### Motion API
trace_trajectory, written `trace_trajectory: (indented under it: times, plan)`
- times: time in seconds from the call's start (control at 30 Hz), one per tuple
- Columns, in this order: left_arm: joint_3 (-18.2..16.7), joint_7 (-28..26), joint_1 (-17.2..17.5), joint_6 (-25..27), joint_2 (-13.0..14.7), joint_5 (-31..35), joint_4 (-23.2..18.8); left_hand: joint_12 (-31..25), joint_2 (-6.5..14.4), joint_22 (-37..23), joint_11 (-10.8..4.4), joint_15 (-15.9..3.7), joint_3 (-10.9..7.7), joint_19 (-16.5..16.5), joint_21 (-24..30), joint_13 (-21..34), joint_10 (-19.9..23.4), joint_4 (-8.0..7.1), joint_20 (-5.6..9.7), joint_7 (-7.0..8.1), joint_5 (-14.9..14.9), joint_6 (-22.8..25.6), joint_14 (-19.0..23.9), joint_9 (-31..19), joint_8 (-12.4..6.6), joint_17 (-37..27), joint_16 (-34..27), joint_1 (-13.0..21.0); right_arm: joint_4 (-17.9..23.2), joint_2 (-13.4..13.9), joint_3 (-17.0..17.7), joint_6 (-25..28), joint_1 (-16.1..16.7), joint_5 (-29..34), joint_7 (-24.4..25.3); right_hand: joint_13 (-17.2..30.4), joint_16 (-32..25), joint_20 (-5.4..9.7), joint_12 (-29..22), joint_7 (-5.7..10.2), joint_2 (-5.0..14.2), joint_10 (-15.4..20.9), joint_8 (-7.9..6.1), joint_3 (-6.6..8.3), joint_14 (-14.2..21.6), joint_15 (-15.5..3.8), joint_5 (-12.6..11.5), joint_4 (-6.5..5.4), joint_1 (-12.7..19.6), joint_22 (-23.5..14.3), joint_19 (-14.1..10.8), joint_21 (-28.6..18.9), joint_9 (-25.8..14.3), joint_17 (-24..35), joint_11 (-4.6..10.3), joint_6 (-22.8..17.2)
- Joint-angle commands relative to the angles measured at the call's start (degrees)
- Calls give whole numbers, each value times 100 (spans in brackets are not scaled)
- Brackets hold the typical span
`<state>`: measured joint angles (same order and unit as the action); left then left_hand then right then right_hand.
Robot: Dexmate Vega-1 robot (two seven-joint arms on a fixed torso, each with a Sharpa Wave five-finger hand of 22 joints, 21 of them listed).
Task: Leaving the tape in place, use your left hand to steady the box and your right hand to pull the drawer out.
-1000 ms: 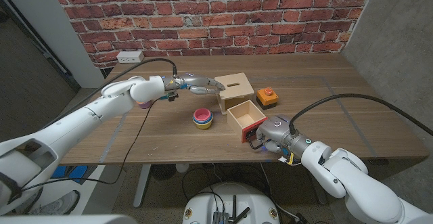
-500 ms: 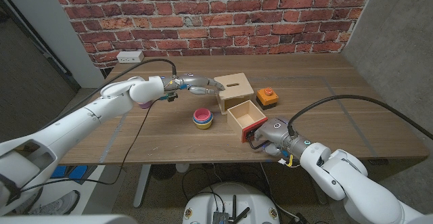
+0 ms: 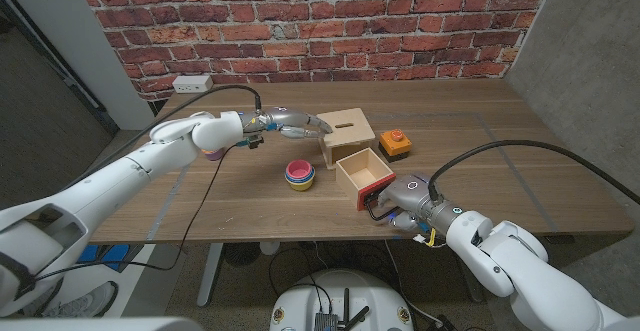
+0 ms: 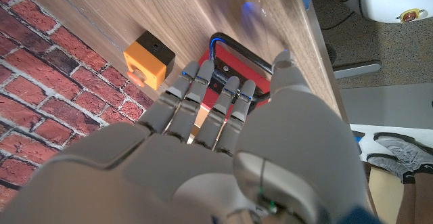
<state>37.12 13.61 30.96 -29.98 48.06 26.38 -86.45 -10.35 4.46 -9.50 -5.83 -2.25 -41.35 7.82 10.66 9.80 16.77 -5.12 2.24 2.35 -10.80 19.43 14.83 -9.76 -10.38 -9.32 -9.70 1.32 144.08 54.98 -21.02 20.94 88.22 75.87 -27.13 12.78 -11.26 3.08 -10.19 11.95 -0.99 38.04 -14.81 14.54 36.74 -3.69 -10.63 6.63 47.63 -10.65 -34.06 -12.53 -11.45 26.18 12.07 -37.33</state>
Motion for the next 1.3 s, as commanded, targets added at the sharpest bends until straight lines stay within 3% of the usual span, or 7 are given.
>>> trace_trajectory:
  times: [0.03, 0.33, 0.8, 1.3]
  plan:
    - [-26, -108, -70, -53, -69, -54, 48, -28, 391, -10, 31, -482, -67, 74, 7, 12, -5, 5, 904, 22, 10, 34, 6, -29, -2, -10, -20, -1, 40, 105, 339, -25, 261, -295, 348, 0, -52, 106, -53, -38, 26, 10, 8, 16, 2, -803, -26, -77, -125, 4, -3, 10, -2, 3, 10, -34]
    - [-140, -213, 74, 136, -6, -115, -139, -29, 390, -10, 31, -475, -75, 85, 10, 12, -6, 11, 898, 16, 11, 38, 11, -29, -4, -9, -23, 2, 74, 302, 996, -161, 689, -983, 964, -4, -92, 113, -89, -38, 102, 89, -8, 11, 28, -814, -23, -111, -225, 7, -87, -19, -2, -2, 12, -86]
    - [-365, -438, 369, 447, 111, -275, -434, -26, 387, -10, 40, -462, -91, 81, 6, 12, -22, 21, 858, 13, 12, 39, -8, -30, -6, -9, -17, 6, -50, 291, 1692, -538, 1041, -1702, 1693, -14, -227, 49, -130, -128, 140, 230, -25, -82, 195, -790, 9, -155, -501, 7, -475, -143, 3, 5, -19, -171]
    - [-620, -700, 735, 699, 201, -624, -703, -9, 388, -9, 48, -418, -120, 94, 8, 13, -95, 55, 807, 24, 12, -8, -64, -30, 8, -6, -3, 26, -221, -86, 2150, -848, 1182, -2067, 2280, -18, -250, 82, -134, -191, 183, 295, 4, -119, 255, -808, 16, -196, -681, 6, -562, -155, 24, -24, -73, -163]
